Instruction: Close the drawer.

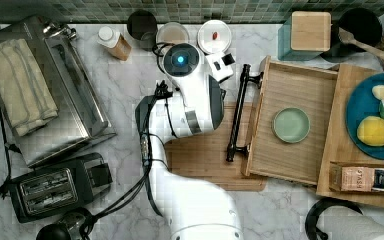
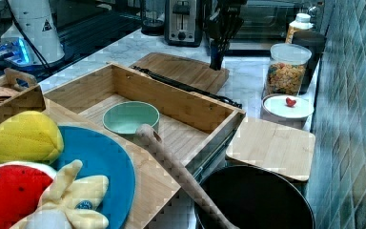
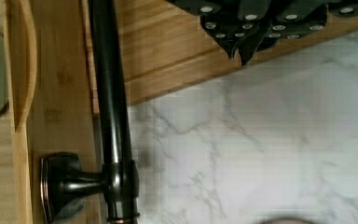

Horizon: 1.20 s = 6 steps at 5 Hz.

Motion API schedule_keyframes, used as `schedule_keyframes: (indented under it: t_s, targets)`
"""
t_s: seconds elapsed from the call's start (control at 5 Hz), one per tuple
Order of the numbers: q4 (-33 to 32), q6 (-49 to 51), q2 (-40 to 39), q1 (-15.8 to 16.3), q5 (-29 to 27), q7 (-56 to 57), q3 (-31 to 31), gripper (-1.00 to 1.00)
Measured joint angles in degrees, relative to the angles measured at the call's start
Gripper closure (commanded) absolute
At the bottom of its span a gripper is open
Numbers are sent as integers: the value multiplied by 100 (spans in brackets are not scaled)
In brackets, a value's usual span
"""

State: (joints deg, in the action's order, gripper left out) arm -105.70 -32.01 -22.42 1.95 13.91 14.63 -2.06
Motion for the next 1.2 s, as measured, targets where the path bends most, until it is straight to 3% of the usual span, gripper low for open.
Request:
schedule_keyframes:
  t_s: [0.2,0.6,1.2]
  targets:
    - [257,557,-351,-4,10,0,-1,100]
    - [207,373,-726,-176,259,292,-104,100]
    - [45,-176,-411,-354,226,691,-15,100]
